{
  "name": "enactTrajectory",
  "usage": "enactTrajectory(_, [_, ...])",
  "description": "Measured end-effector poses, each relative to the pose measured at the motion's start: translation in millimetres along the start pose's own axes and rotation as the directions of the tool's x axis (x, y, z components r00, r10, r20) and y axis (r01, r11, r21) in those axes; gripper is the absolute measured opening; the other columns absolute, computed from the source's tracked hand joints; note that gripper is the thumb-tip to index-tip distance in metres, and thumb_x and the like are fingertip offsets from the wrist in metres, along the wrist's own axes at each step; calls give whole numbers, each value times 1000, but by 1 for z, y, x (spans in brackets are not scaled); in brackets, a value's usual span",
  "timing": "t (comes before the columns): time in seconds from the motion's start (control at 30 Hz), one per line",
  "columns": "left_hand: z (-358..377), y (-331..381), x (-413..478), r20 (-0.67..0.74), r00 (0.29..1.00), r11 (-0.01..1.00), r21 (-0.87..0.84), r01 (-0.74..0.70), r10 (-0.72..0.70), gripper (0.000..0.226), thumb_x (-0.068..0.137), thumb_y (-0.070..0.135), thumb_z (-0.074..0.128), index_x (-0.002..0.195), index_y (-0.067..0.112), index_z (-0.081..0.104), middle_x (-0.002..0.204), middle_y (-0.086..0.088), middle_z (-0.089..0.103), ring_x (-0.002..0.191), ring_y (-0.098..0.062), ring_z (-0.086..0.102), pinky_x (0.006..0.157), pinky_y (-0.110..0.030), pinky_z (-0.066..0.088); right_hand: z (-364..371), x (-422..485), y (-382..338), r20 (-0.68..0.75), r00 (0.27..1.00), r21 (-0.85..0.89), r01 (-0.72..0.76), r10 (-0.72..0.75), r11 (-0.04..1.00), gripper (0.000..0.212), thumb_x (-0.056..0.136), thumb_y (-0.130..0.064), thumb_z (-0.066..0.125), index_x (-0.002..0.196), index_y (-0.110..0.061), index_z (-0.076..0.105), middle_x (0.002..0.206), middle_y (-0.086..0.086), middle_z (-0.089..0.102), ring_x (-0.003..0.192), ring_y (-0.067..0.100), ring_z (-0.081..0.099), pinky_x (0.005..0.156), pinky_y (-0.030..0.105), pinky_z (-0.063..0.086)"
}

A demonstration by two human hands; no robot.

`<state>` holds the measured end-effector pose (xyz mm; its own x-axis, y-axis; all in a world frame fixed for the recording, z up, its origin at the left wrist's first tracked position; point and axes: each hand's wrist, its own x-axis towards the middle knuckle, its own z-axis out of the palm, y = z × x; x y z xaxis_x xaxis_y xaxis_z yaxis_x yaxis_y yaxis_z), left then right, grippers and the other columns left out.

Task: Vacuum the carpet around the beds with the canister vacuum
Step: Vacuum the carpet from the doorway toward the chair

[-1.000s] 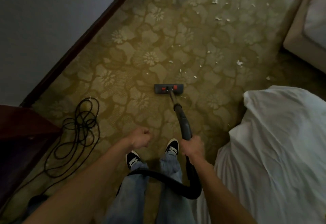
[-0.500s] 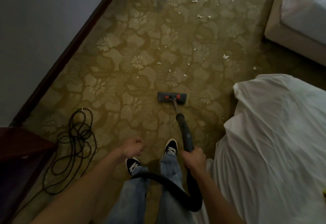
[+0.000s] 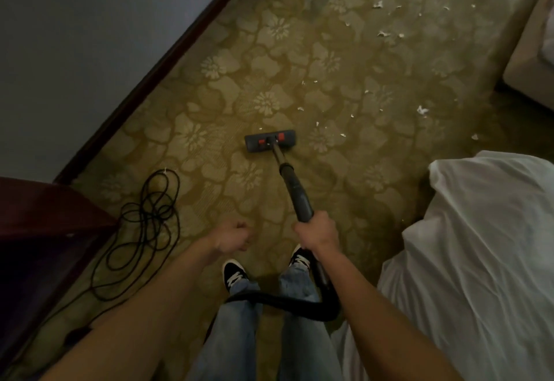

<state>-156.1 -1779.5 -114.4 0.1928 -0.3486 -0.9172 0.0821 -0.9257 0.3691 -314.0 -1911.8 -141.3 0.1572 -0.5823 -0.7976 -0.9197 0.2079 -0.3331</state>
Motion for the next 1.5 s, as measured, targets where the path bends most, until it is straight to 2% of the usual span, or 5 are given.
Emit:
enactTrajectory(0.43, [-34, -8, -1, -93, 996, 995, -104, -9, -1, 24, 103, 23, 55, 116, 6, 65, 108, -8, 65, 90, -16, 62, 61, -19, 46, 15, 33, -61, 20, 993, -117, 118, -117, 986, 40, 82, -24, 71, 119, -8, 64, 100, 13, 70, 85, 31, 74, 76, 45, 65])
enactTrajectory(0.67, [-31, -30, 0, -77, 996, 995, -95, 30, -38, 23, 102, 23, 55, 115, 6, 64, 119, -10, 66, 105, -22, 66, 63, -19, 47, 31, 30, -59, -13, 993, -136, 114, -117, 984, 35, 88, -23, 71, 117, -4, 64, 95, 9, 64, 79, 23, 64, 49, 25, 44])
enactTrajectory(0.83, [-39, -36, -4, -82, 996, 997, -73, 35, -41, 29, 102, 25, 55, 121, 5, 63, 123, -13, 66, 107, -24, 66, 63, -22, 46, 18, 36, -70, -50, 997, -25, 53, -54, 998, 43, 84, -27, 72, 120, -3, 64, 103, 15, 71, 88, 31, 74, 78, 44, 65])
enactTrajectory(1.23, [-35, -5, -5, -19, 997, 997, 15, -70, 70, 14, 104, 28, 53, 107, 17, 61, 113, -7, 65, 103, -21, 65, 64, -24, 45, 7, -10, 34, -159, 973, 123, -147, 166, 981, 38, 76, -32, 74, 104, -8, 70, 84, 11, 72, 73, 29, 73, 64, 41, 64])
enactTrajectory(1.5, [-18, 24, 0, 74, 988, 983, 110, -146, 138, 24, 104, 27, 51, 121, 12, 60, 117, -6, 63, 100, -18, 65, 62, -22, 44, -9, -36, 61, -214, 942, 268, -198, 258, 943, 26, 81, -19, 72, 106, -10, 69, 88, 14, 74, 78, 33, 74, 71, 45, 65])
